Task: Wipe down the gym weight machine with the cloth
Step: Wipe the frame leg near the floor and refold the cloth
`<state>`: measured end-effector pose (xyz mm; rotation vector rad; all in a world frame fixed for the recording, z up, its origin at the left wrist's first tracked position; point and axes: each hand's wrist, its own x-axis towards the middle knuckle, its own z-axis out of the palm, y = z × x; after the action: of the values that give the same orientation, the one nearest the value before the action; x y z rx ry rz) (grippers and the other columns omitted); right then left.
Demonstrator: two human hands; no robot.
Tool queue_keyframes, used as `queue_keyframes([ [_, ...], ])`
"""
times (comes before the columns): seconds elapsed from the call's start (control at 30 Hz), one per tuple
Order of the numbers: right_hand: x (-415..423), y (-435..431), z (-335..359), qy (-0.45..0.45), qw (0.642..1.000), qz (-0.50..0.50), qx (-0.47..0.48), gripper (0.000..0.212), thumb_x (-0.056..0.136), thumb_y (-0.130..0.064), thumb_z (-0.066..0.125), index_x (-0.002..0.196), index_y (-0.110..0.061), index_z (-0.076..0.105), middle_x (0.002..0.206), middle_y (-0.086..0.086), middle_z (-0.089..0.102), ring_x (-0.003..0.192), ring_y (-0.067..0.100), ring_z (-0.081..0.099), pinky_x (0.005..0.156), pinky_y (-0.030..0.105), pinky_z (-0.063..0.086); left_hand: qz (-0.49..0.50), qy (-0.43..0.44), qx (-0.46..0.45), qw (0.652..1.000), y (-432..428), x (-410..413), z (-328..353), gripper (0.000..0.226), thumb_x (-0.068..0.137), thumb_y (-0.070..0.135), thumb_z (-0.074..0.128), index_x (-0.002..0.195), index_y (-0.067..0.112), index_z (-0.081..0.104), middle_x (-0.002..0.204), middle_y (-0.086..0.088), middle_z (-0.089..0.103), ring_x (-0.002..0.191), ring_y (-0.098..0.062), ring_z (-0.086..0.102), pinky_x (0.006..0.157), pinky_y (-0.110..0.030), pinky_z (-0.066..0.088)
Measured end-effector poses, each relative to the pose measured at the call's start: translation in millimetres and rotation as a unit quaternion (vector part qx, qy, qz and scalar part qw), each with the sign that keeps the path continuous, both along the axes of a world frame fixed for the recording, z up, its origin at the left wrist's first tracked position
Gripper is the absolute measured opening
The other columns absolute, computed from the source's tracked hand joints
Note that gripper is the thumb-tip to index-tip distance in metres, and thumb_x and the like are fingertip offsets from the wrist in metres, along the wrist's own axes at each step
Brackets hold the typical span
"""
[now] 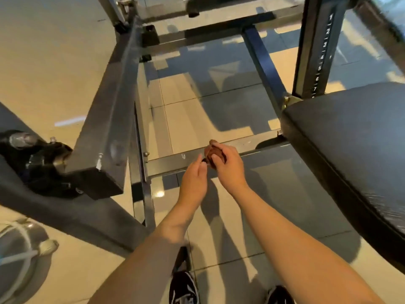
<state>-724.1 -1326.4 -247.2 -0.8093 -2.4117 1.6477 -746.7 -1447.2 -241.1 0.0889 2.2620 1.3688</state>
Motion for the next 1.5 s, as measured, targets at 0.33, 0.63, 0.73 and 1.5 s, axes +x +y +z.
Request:
queue_keyframes([
  [0.33,-31.1,29.1,-104.0,0.085,0.931,0.159,0.316,0.038,0.093,-0.014,0.057,0.131,-0.016,0.062,0.128,0.000,0.061,0.122,0.019,0.052,0.100,0.043,0.041,-0.065,0.148,-0.045,0.986,15.9,-23.8,-100.9,0.047,0.110,0.024,0.036,0.157,0.019,0.033,0.162,0.004,0.032,0.149,-0.007,0.026,0.124,-0.025,0.018],
  [0.63,-36.9,-1.2,-112.7,0.107,0.950,0.161,0.245,0.029,0.092,-0.008,0.061,0.120,-0.012,0.068,0.124,0.003,0.061,0.114,0.022,0.054,0.099,0.037,0.048,-0.040,0.191,-0.034,0.980,-6.7,-24.5,-119.3,0.045,0.110,0.026,0.036,0.154,0.017,0.038,0.160,0.003,0.038,0.147,-0.007,0.030,0.122,-0.021,0.019],
  [0.73,-24.4,33.6,-110.4,0.100,0.923,0.186,0.320,0.029,0.093,-0.012,0.063,0.122,-0.015,0.067,0.129,0.001,0.060,0.115,0.024,0.052,0.098,0.039,0.048,-0.019,0.182,-0.060,0.981,-9.3,-22.9,-118.3,0.046,0.111,0.026,0.033,0.155,0.016,0.037,0.161,0.002,0.036,0.150,-0.008,0.025,0.120,-0.014,0.012],
  [1.5,-15.9,39.1,-109.4,0.053,0.955,0.111,0.269,0.038,0.095,-0.006,0.059,0.132,-0.011,0.064,0.144,0.004,0.056,0.135,0.024,0.047,0.115,0.037,0.038,-0.020,0.182,-0.059,0.981,-6.0,-19.5,-114.2,0.044,0.111,0.028,0.032,0.153,0.020,0.042,0.159,0.006,0.038,0.148,-0.004,0.022,0.115,-0.014,0.012],
])
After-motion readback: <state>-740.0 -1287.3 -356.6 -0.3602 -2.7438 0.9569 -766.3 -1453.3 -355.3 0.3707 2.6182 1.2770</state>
